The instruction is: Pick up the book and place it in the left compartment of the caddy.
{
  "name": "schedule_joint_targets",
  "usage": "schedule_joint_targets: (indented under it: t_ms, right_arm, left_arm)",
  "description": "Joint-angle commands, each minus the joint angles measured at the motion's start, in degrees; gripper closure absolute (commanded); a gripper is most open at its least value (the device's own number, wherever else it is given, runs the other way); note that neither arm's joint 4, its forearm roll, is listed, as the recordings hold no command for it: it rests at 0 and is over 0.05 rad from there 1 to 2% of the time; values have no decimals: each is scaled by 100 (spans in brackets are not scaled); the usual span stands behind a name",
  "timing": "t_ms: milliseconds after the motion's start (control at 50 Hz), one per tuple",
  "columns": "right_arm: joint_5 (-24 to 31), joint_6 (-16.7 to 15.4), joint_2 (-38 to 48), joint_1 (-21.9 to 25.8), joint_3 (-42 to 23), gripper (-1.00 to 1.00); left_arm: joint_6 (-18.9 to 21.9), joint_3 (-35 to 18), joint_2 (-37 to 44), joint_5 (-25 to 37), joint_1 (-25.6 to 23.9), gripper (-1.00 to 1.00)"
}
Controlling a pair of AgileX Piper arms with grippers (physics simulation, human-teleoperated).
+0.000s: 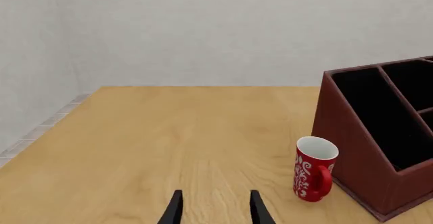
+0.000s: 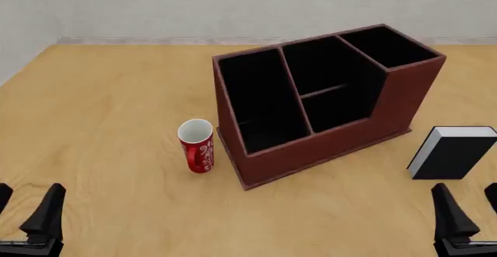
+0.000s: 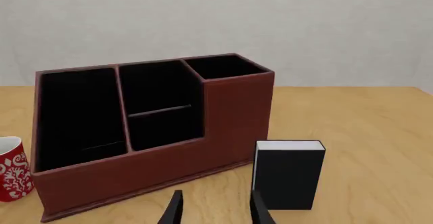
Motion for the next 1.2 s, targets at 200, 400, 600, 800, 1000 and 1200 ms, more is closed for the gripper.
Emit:
schedule_joint_targets:
  t_ms: [200, 400, 600, 800, 1000, 1200]
  right_arm:
    - [318, -315, 20, -3, -276, -100]
    - [1286, -830, -2, 239, -1055, -100]
    - [2141, -1667, 284, 175, -1606, -100]
    - [2876, -2544, 694, 217, -2224, -100]
    - [3492, -3325, 919, 362, -2623, -100]
    - [4015, -4101, 1210, 317, -2869, -100]
  left_arm:
    - [0, 0, 0, 0, 0, -100]
    - [0, 0, 0, 0, 0, -100]
    - [0, 0, 0, 0, 0, -100]
    - [0, 0, 0, 0, 0, -100]
    - [0, 0, 0, 0, 0, -100]
    - [0, 0, 0, 0, 0, -100]
